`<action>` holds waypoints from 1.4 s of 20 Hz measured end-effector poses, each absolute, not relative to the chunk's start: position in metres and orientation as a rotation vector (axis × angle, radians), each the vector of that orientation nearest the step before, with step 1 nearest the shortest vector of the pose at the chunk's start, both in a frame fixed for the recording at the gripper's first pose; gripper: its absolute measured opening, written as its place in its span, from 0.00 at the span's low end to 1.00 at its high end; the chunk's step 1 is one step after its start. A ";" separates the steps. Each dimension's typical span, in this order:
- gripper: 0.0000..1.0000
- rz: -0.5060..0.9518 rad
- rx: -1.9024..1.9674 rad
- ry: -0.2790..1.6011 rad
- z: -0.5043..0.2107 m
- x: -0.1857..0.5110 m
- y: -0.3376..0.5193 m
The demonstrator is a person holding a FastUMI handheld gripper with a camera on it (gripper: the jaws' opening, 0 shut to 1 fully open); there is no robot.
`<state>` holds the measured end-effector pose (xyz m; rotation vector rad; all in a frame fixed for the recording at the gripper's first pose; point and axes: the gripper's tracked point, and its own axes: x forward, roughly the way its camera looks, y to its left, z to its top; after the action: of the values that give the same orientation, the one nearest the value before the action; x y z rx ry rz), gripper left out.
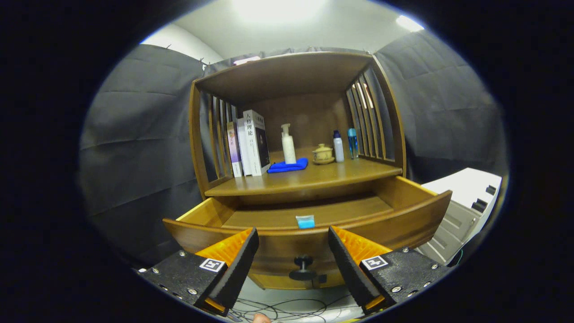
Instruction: Pull open the drawer, take out the items inside it, and place them on the countertop above the cabinet.
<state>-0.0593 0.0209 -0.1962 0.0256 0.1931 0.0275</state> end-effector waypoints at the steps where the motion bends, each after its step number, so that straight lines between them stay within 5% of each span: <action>1: 0.95 0.036 -0.009 0.193 -0.187 -0.054 0.022; 10: 0.95 0.013 -0.178 0.161 -0.113 0.035 0.036; 28: 0.95 -0.178 -0.136 0.896 -0.267 0.071 0.000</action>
<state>0.0709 0.0003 -0.2665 -0.1364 0.8958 -0.1776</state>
